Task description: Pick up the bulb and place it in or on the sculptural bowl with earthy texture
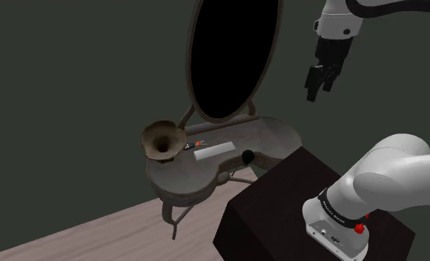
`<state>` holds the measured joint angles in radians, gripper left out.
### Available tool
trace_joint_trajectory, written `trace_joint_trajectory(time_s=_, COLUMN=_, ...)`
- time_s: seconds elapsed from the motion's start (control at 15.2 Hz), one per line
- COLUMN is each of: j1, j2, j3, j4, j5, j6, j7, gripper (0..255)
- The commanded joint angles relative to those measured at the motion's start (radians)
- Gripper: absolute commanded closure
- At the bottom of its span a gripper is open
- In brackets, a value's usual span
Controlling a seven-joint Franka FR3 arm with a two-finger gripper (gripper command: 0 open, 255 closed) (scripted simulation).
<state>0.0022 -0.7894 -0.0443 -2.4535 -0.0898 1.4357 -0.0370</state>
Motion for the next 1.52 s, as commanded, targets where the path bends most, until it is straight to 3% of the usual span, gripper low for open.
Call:
trace_joint_trajectory(time_s=0.0, j1=0.000, j2=0.000, j3=0.000, j4=0.000, j5=0.000, j6=0.000, j7=0.000, gripper=0)
trace_joint_trajectory(time_s=0.73, j1=0.029, j2=0.105, j3=0.057, j4=-0.293, j5=0.041, j6=0.464, j7=0.107, gripper=0)
trace_joint_trajectory(time_s=1.06, j1=0.042, j2=0.252, j3=0.088, j4=-0.364, j5=0.051, j6=0.712, j7=0.159, gripper=0)
trace_joint_trajectory(time_s=1.45, j1=0.042, j2=0.510, j3=0.131, j4=-0.382, j5=0.034, j6=1.024, j7=0.237, gripper=0)
